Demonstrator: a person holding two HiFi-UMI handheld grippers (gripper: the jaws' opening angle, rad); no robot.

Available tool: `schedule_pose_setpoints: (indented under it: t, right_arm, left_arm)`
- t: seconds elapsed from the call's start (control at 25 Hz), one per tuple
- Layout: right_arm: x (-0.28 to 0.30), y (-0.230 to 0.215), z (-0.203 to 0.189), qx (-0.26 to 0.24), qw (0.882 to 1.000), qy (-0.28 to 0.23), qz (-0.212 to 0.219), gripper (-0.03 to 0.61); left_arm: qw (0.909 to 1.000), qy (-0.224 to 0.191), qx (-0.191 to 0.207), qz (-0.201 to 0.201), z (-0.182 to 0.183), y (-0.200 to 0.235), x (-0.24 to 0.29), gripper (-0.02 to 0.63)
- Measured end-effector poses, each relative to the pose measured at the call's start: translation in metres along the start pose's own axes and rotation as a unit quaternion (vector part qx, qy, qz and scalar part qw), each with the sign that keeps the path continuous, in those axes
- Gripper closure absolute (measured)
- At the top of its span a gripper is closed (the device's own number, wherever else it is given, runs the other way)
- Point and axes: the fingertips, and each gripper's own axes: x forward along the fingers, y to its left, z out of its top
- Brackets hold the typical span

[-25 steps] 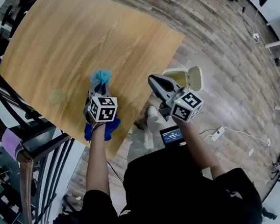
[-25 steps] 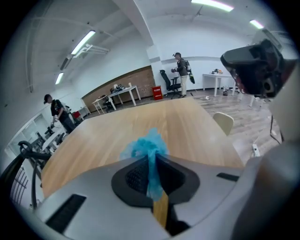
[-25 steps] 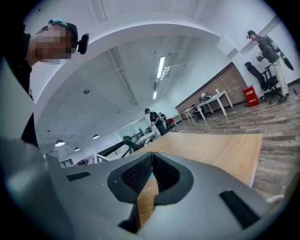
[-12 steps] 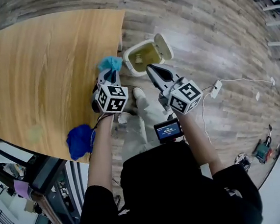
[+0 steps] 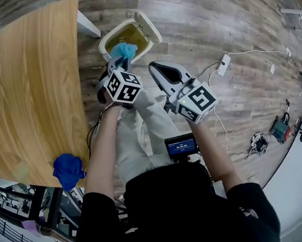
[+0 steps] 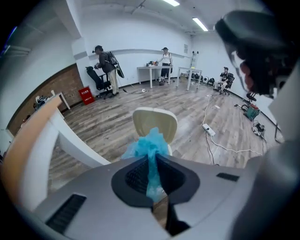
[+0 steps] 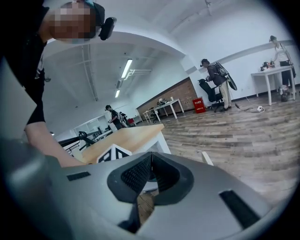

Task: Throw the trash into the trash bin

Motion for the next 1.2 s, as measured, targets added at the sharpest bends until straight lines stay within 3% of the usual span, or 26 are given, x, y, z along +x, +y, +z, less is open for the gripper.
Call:
schedule_pose_setpoints:
  t: [0.32,0.52,0.6,0.68,0.72,1.0,1.12,1.16,1.2]
  right_arm:
    - [0.021,-0.049,-0.073,0.016,0.999,0.038,0.012,0.58]
    - [0.02,-0.07,-0.1,0.046,0.998,0.051,0.009,0.58]
    - [0.017,-0.072,-0.099,0.054,0.997,0.05,0.01,0.58]
    - [0.016,-0.075,-0.094,0.057,0.997,0.047,0.01,0.58]
    - [0.016,-0.076,-0.091,0.057,0.997,0.045,0.009,0.58]
    - [0.022,-0.068,-0.07,0.044,0.998,0.033,0.018,0.58]
    - [0.023,-0.049,-0.059,0.036,0.998,0.039,0.035,0.58]
    - [0.023,-0.041,-0.05,0.03,0.998,0.038,0.045,0.58]
    - [0.024,-0.032,-0.038,0.021,0.998,0.034,0.056,0.58]
  left_arm:
    - [0.9976,0.044,-0.044,-0.03,-0.061,-0.005,0.135,0.589]
    - [0.9952,0.051,-0.076,-0.033,-0.084,-0.004,0.178,0.589]
    - [0.994,0.039,-0.092,-0.044,-0.084,-0.006,0.183,0.581]
    - [0.9912,0.028,-0.114,-0.06,-0.081,-0.011,0.184,0.437]
    - [0.9896,0.027,-0.124,-0.067,-0.08,-0.012,0.183,0.4]
    - [0.9865,0.044,-0.14,-0.072,-0.084,-0.01,0.162,0.402]
    - [0.9736,0.045,-0.193,-0.113,-0.086,-0.032,0.122,0.403]
    - [0.9685,0.029,-0.214,-0.125,-0.079,-0.039,0.103,0.41]
    - [0.9651,0.005,-0.228,-0.129,-0.067,-0.043,0.082,0.461]
